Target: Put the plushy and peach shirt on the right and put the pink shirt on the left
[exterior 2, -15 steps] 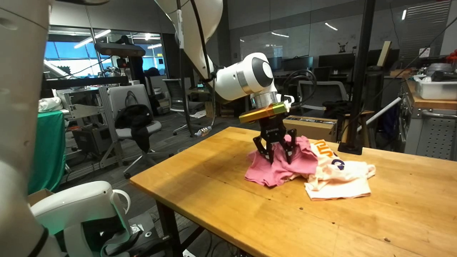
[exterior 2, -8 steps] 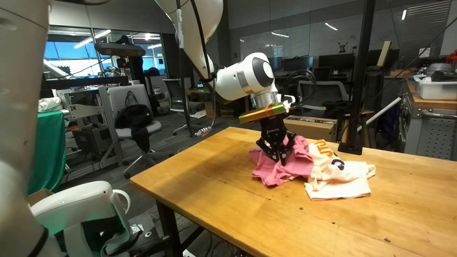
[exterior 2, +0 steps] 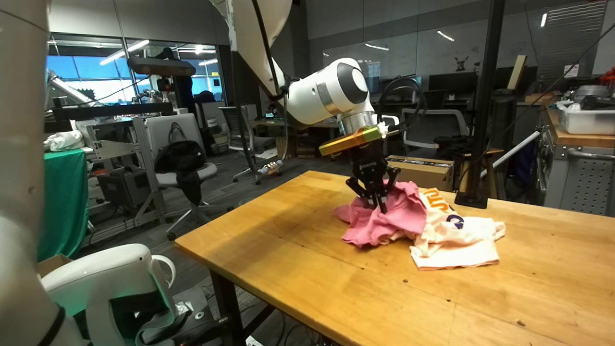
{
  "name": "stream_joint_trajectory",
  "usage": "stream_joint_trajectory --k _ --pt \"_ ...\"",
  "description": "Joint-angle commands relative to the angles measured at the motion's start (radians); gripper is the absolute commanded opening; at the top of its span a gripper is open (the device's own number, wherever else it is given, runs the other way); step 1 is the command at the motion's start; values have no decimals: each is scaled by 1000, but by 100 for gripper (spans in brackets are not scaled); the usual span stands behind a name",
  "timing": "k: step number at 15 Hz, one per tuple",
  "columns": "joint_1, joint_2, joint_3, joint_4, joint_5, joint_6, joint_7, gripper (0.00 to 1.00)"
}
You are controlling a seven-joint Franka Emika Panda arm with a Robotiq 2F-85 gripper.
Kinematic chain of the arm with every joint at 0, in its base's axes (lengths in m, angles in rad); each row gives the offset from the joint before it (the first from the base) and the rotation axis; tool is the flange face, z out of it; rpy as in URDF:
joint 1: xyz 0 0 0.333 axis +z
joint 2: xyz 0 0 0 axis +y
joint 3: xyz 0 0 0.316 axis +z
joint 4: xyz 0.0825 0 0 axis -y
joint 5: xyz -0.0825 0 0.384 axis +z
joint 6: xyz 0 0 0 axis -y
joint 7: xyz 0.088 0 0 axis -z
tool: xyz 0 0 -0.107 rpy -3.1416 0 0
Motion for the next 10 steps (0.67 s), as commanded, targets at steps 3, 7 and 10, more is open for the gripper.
stream_joint_trajectory --k 3,7,10 --pt "7 -99 -13 -32 -16 -42 63 7" --pt "1 -139 -16 -30 -18 -64 92 7" --pt "-2 -167 -18 -30 -27 -77 116 7"
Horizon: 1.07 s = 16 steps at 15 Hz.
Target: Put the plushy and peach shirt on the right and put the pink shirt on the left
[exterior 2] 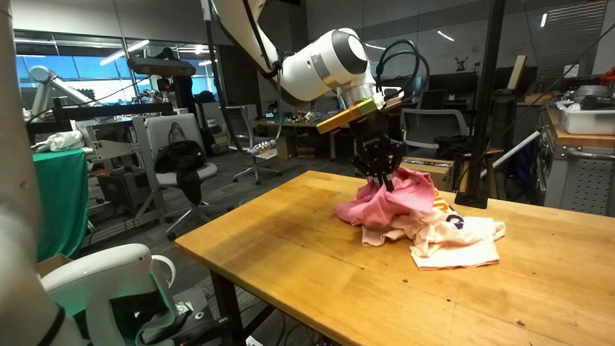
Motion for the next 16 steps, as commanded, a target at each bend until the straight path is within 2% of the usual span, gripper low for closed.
stream_joint_trajectory --k 1,16 --pt "-3 -68 -3 -24 -29 -23 45 7" --pt "-48 -218 5 20 -113 -139 150 7"
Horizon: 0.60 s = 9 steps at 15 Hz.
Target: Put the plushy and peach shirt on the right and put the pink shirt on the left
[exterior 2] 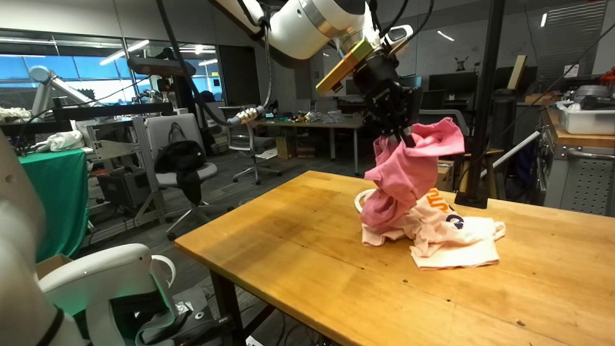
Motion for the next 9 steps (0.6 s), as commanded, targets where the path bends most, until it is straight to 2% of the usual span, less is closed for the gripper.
stream_joint_trajectory --k 1,6,9 --pt "-18 -56 8 17 -13 -41 25 7" --pt "-22 -91 14 15 103 -48 -53 7" --pt "-22 -107 8 7 245 -35 -184 7"
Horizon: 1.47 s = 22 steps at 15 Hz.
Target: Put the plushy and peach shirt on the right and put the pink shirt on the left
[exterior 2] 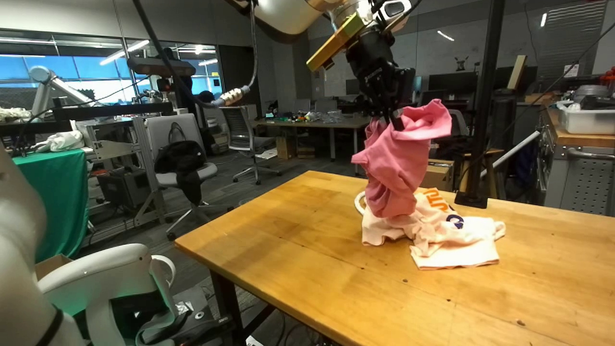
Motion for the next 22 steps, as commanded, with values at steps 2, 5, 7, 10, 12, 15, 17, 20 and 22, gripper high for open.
stream_joint_trajectory --k 2,5,7,10,12,15,17,20,22 --pt "-5 -41 1 -5 222 -15 -226 7" --pt "-2 -43 -2 -1 363 -62 -372 7" --pt "0 -35 -2 -1 441 -114 -460 7" --pt "7 -20 2 -12 529 -183 -579 7" --pt "14 -6 8 -24 582 -208 -657 7" --pt "26 28 20 -42 662 -220 -772 7" --pt "35 58 34 -42 717 -223 -846 7" --pt "41 108 57 -31 800 -249 -955 6" --pt "37 142 70 -19 860 -280 -1019 7"
